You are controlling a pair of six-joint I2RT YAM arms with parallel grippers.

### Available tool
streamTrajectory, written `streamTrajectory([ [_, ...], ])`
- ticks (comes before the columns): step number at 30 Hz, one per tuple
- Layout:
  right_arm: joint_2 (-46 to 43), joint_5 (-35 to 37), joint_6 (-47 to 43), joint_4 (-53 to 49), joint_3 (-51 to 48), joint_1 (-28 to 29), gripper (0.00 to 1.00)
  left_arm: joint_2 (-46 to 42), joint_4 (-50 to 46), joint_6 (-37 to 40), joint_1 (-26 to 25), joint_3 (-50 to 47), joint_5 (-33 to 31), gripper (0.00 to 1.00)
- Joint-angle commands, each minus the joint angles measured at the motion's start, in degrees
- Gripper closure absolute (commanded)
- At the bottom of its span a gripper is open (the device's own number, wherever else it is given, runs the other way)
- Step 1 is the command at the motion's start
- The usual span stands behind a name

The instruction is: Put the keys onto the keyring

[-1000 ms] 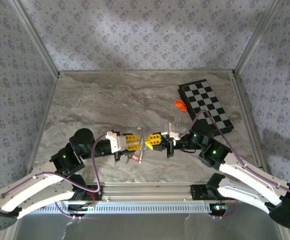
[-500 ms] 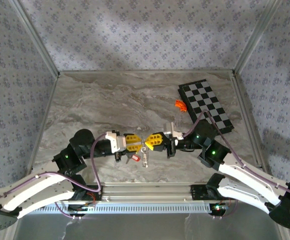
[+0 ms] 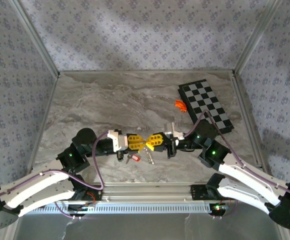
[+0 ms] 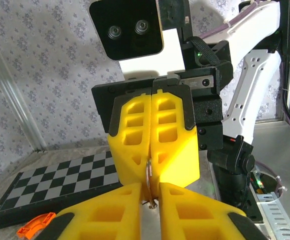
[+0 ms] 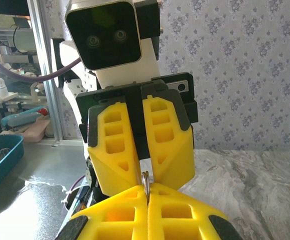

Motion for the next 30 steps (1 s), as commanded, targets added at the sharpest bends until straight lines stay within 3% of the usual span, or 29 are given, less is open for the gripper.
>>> streamTrajectory([
  [1, -1.0, -1.2, 0.5, 2.2, 0.0, 0.1, 1.00, 0.0, 3.1, -0.8, -0.4, 0.2, 1.2, 0.89],
  [5, -0.8, -0.8, 0.3, 2.0, -0.1, 0.1, 1.00, -0.3, 2.7, -0.7, -0.4, 0.3, 1.1, 1.00],
  [8, -1.2, 0.6, -1.3, -1.0, 0.5, 0.1, 1.00, -0.8, 0.1, 0.7, -0.4, 1.0, 0.0, 1.00],
  [13, -2.8, 8.7, -9.8, -16.0, 4.7, 2.1, 0.77, -0.9, -12.5, 6.7, -0.4, 5.5, -4.0, 1.00],
  [17, -2.9, 18.1, -15.6, -23.8, 7.2, 5.8, 0.70, 0.9, -20.3, 11.1, -0.4, 8.5, -8.4, 1.00],
  [22, 0.6, 30.4, -21.4, -31.1, 10.7, 10.5, 0.70, 3.1, -23.0, 12.8, -0.4, 9.5, -9.6, 1.00],
  [30, 1.1, 33.4, -22.9, -31.2, 10.7, 12.9, 0.73, 2.8, -26.1, 14.7, -0.4, 11.1, -8.9, 1.00],
])
